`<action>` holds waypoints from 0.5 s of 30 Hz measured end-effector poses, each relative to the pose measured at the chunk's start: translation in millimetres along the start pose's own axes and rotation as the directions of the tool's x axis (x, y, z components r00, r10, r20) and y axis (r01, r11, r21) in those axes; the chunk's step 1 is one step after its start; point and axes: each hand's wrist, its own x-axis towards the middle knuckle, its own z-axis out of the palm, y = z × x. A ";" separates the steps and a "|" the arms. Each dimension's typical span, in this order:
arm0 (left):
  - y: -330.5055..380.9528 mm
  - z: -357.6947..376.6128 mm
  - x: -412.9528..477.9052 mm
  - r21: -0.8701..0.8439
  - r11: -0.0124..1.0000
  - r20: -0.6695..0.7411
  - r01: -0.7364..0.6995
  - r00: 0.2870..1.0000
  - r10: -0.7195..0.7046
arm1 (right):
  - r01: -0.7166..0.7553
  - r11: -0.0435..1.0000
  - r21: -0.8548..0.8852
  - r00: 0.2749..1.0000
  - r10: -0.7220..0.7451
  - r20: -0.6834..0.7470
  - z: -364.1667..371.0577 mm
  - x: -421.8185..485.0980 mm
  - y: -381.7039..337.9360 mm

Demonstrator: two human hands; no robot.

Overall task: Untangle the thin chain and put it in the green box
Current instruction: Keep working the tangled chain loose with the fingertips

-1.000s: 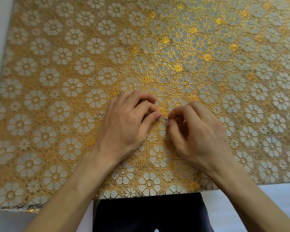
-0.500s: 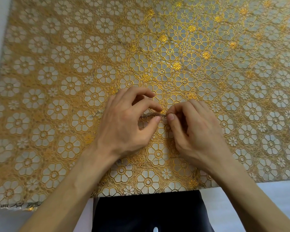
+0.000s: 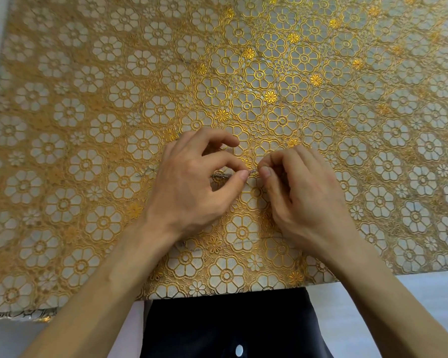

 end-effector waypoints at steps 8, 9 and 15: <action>0.1 -0.8 0.6 -0.023 1.000 -0.006 0.006 1.000 -0.006 | 0.019 0.996 0.085 0.997 -0.012 -0.081 -3.3 -2.6 -0.1; 0.2 -0.9 0.6 -0.017 1.000 -0.005 0.006 1.000 -0.006 | 0.011 0.994 0.106 0.996 -0.001 -0.094 -4.4 -3.6 -0.7; 0.0 -0.6 0.4 -0.009 1.000 -0.001 0.004 1.000 -0.004 | 0.081 0.994 0.071 0.984 -0.069 -0.161 -5.0 -3.2 -3.1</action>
